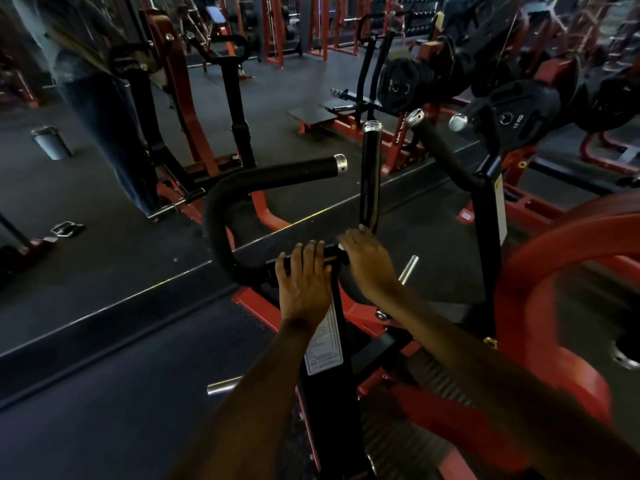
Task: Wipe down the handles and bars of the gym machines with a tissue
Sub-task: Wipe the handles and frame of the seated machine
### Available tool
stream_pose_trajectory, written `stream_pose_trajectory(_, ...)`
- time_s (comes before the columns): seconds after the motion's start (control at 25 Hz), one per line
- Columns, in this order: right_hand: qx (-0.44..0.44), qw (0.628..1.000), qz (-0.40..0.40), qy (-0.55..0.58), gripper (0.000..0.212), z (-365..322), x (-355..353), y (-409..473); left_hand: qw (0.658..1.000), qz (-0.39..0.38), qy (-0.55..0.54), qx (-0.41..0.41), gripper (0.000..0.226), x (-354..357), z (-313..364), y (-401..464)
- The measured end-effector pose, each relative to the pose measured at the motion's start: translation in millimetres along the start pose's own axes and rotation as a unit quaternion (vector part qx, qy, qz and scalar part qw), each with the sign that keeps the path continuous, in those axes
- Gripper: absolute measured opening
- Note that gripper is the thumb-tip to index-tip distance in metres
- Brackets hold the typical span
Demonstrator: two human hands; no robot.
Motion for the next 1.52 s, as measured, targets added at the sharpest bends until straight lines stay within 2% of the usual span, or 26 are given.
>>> stream_pose_trajectory(0.12, 0.034, 0.986, 0.034, 0.157, 0.044, -3, 4, -48, 1.000, 0.004, 0.001, 0.000, 0.048, 0, -1, 2)
stream_pose_trajectory(0.2, 0.130, 0.955, 0.102, 0.246, 0.037, 16, 7, -80, 1.000, 0.014, 0.016, 0.001, 0.048, -1, 1, -1)
stream_pose_trajectory(0.24, 0.230, 0.906, 0.167, 0.313, 0.029, 36, 4, -84, 1.000, 0.015, 0.022, 0.001, 0.048, -2, 2, -1)
stream_pose_trajectory(0.28, 0.345, 0.824, 0.213, 0.396, 0.022, 58, 5, -77, 1.000, 0.011, 0.023, 0.000, 0.048, -1, 1, 0)
stream_pose_trajectory(0.32, 0.410, 0.741, 0.231, 0.479, 0.017, 77, 8, -55, 1.000, 0.008, 0.023, 0.000, 0.048, -1, 1, 1)
stream_pose_trajectory(0.36, 0.426, 0.698, 0.210, 0.536, 0.014, 88, 7, -27, 1.000, 0.006, 0.022, 0.003, 0.047, 0, 0, 1)
stream_pose_trajectory(0.48, 0.434, 0.645, 0.154, 0.610, 0.021, 85, 7, 21, 1.000, 0.014, 0.019, 0.006, 0.046, 0, 1, 1)
stream_pose_trajectory(0.6, 0.443, 0.616, 0.115, 0.641, 0.017, 57, 24, -8, 1.000, 0.015, 0.019, 0.003, 0.046, 0, 1, 0)
stream_pose_trajectory(0.68, 0.468, 0.526, 0.080, 0.706, 0.016, 32, 48, -29, 1.000, 0.005, 0.009, -0.003, 0.046, 0, 0, 2)
stream_pose_trajectory(0.72, 0.477, 0.495, 0.072, 0.723, 0.018, 21, 57, -37, 1.000, 0.001, 0.006, -0.002, 0.046, 0, -1, 2)
stream_pose_trajectory(0.8, 0.501, 0.481, 0.064, 0.716, 0.020, 9, 56, -48, 1.000, 0.003, 0.013, -0.004, 0.046, 1, -1, 0)
stream_pose_trajectory(0.84, 0.526, 0.499, 0.069, 0.686, 0.021, 16, 48, -53, 1.000, 0.003, 0.012, -0.003, 0.046, 1, 0, 0)
stream_pose_trajectory(0.88, 0.553, 0.535, 0.080, 0.634, 0.020, 28, 34, -58, 1.000, 0.002, 0.011, -0.001, 0.046, 1, 1, 0)
stream_pose_trajectory(0.92, 0.574, 0.594, 0.098, 0.556, 0.018, 49, 16, -54, 1.000, 0.001, 0.012, -0.002, 0.046, 2, 0, 0)
stream_pose_trajectory(1.0, 0.518, 0.703, 0.183, 0.452, 0.023, 83, -34, -18, 1.000, -0.002, 0.019, 0.001, 0.046, 2, -1, 0)
stream_pose_trajectory(1.04, 0.480, 0.737, 0.213, 0.425, 0.024, 90, -58, 10, 1.000, -0.002, 0.020, 0.001, 0.047, 1, -1, 0)
stream_pose_trajectory(1.08, 0.446, 0.775, 0.216, 0.392, 0.024, 95, -71, 41, 1.000, 0.000, 0.020, -0.001, 0.047, 2, 0, 1)
stream_pose_trajectory(1.12, 0.432, 0.814, 0.182, 0.344, 0.024, 97, -76, 72, 1.000, 0.000, 0.020, -0.003, 0.047, 3, -1, 1)
stream_pose_trajectory(1.2, 0.419, 0.861, 0.103, 0.270, 0.029, 102, -66, 113, 1.000, 0.001, 0.020, -0.004, 0.047, 5, -1, 2)
stream_pose_trajectory(1.28, 0.357, 0.889, 0.109, 0.266, 0.039, 91, -57, 123, 1.000, 0.003, 0.012, -0.002, 0.046, 5, -1, -1)
stream_pose_trajectory(1.36, 0.291, 0.936, 0.104, 0.169, 0.033, 76, -44, 92, 1.000, 0.000, 0.016, -0.004, 0.046, 5, 0, -1)
stream_pose_trajectory(1.44, 0.272, 0.947, 0.093, 0.145, 0.042, 60, -31, 30, 1.000, -0.008, 0.010, -0.007, 0.047, 3, -1, 1)
stream_pose_trajectory(1.52, 0.245, 0.958, 0.082, 0.121, 0.025, 51, -39, 2, 1.000, -0.008, 0.009, -0.002, 0.047, 0, 1, 0)
Point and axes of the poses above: each hand's wrist, its own y-axis towards the middle knuckle, its own x-axis out of the palm, z = x × y, the point moved 7 cm from there along y, towards the middle knuckle, and after that the axes turned 1 degree about -x, right-handed, at the moved point
